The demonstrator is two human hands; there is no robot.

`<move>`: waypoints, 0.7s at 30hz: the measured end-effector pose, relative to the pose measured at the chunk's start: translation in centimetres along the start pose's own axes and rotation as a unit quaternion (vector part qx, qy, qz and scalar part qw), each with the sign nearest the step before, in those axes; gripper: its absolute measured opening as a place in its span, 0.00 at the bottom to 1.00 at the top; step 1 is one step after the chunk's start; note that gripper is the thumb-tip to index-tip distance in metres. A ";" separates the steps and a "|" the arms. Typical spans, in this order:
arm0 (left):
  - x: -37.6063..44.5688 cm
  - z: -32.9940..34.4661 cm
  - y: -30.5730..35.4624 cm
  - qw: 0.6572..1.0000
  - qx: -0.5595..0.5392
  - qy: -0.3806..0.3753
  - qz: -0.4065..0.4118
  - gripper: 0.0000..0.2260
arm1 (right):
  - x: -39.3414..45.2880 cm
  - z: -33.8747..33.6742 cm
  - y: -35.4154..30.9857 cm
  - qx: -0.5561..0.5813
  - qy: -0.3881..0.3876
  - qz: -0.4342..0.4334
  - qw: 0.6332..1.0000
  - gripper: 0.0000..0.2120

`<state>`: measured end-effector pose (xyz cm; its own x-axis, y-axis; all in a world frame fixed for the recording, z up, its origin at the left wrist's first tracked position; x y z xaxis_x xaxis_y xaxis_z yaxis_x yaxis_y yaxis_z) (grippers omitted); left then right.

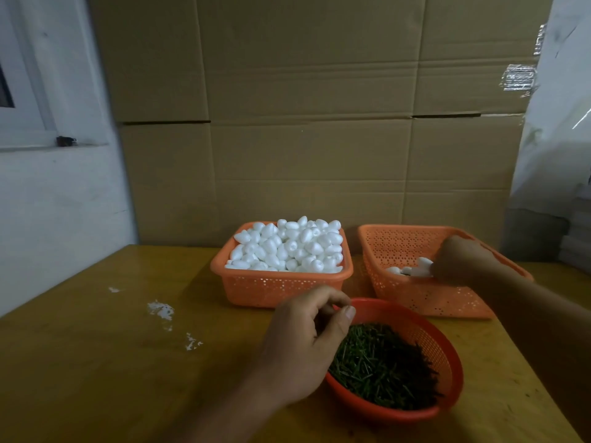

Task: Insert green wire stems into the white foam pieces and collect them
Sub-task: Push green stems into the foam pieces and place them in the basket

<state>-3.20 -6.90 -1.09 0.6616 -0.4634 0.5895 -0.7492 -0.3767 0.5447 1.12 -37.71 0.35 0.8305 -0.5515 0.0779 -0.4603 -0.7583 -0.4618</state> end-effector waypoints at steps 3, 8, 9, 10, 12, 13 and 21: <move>-0.1 -0.1 0.0 1.000 0.004 0.007 0.002 0.06 | -0.3 -0.6 -1.1 -0.011 0.016 -0.017 1.000 0.04; 0.1 -0.7 -0.3 0.999 0.004 0.031 -0.006 0.11 | -1.8 -2.2 -2.1 0.059 0.086 -0.038 0.994 0.08; 0.1 -0.8 -0.5 0.999 0.006 0.035 -0.011 0.13 | -2.6 -2.4 -2.5 0.072 0.094 -0.061 0.991 0.09; 0.2 -0.8 -0.6 0.999 0.011 0.038 -0.015 0.15 | -3.6 -2.6 -3.0 0.088 0.100 -0.089 0.987 0.10; 0.3 -1.1 -1.1 0.998 0.024 0.048 -0.027 0.18 | -6.1 -2.5 -3.5 0.144 0.101 -0.129 0.976 0.14; 0.4 -1.2 -1.4 0.998 0.028 0.054 -0.033 0.18 | -7.5 -2.3 -3.7 0.176 0.097 -0.145 0.969 0.16; 3.6 -3.5 -4.4 0.988 0.078 0.084 -0.105 0.06 | -15.9 1.6 -5.7 0.241 0.069 -0.244 0.937 0.17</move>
<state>2.56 -4.05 0.70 0.7891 -0.2265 0.5710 -0.5815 -0.5750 0.5755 -8.92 -24.04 0.31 0.8414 -0.2452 0.4816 0.1865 -0.7047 -0.6846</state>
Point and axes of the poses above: each hand's wrist, its own x-axis towards the middle knuckle, its own z-axis out of the palm, y = z × x, the point moved 9 cm from there along x, towards the middle knuckle, and after that the axes turned 14 degrees about x, right-handed, at the moved point
